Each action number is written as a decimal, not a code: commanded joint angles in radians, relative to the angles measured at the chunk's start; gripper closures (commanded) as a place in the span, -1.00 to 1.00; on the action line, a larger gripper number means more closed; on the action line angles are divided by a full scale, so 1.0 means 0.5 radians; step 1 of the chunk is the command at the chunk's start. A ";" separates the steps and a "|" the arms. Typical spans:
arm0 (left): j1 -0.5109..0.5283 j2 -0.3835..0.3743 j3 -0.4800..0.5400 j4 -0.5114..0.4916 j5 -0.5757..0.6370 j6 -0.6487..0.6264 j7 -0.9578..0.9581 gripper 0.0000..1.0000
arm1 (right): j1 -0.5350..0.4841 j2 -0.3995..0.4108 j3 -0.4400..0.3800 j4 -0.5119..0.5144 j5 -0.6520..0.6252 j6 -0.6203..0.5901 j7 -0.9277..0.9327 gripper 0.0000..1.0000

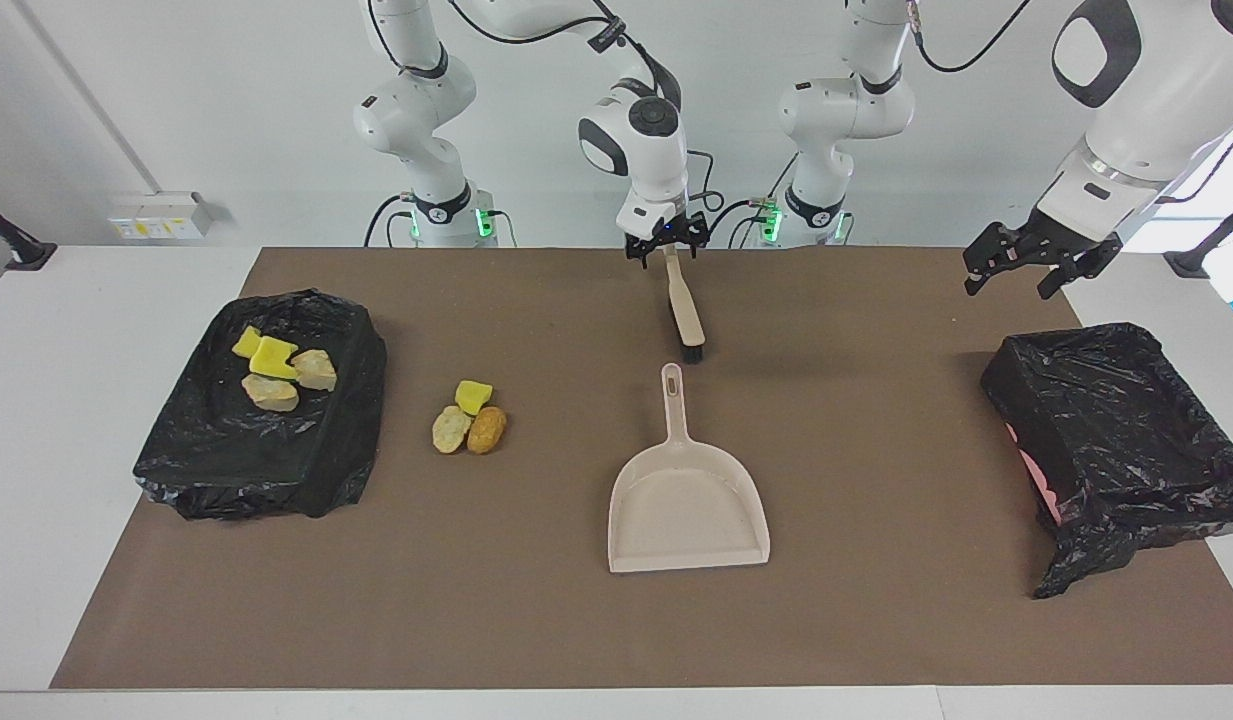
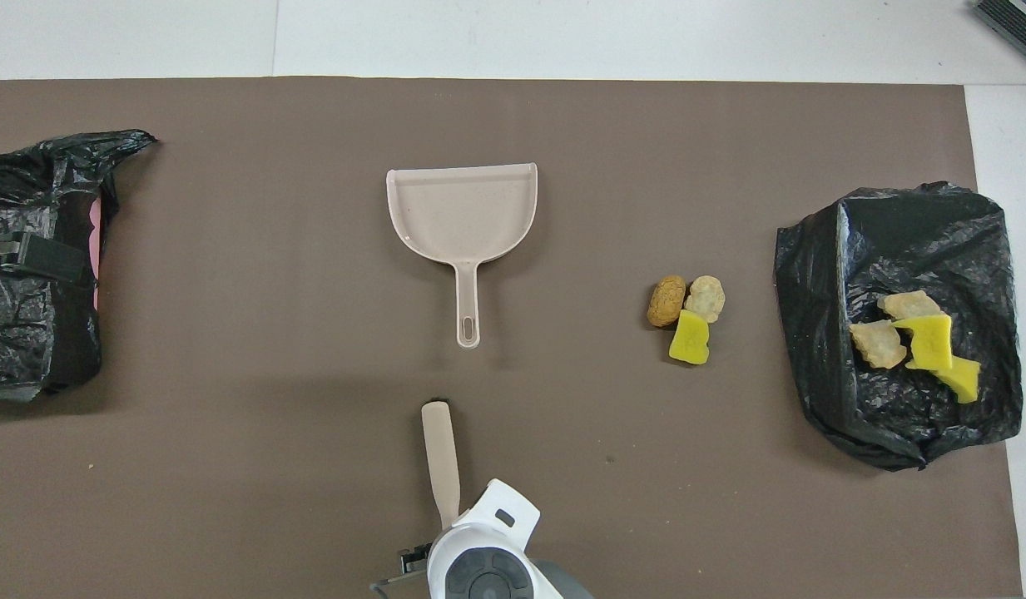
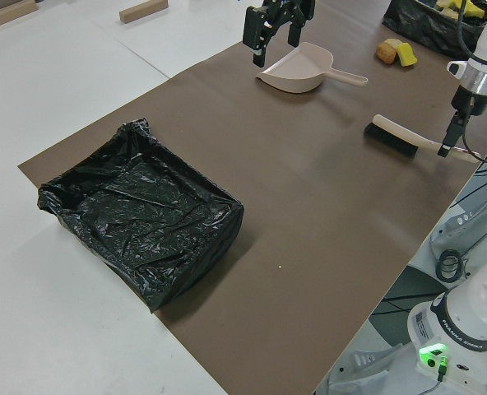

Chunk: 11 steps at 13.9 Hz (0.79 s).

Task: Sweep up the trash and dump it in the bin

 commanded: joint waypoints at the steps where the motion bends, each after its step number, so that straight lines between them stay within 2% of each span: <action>1: -0.029 -0.002 -0.014 -0.054 -0.002 0.127 0.012 -1.00 | -0.003 0.003 0.000 -0.006 0.046 0.013 -0.072 -0.53; 2: -0.084 -0.002 -0.020 -0.112 -0.011 0.213 0.003 -1.00 | -0.003 0.003 0.000 -0.006 0.046 0.013 -0.078 -0.14; 3: -0.142 -0.005 -0.017 -0.134 -0.020 0.238 0.003 -1.00 | -0.003 0.003 0.000 -0.003 0.034 0.013 -0.075 0.53; 4: -0.149 -0.002 -0.020 -0.131 -0.023 0.238 0.009 -1.00 | -0.003 0.006 0.000 0.000 0.034 0.013 -0.069 1.00; 8: -0.241 0.099 -0.017 -0.149 -0.122 0.348 0.003 -1.00 | -0.015 0.037 -0.003 0.049 0.018 -0.017 -0.075 1.00; 11: -0.403 0.289 -0.017 -0.183 -0.109 0.525 -0.113 -1.00 | -0.031 0.043 -0.018 0.126 0.012 -0.146 -0.042 1.00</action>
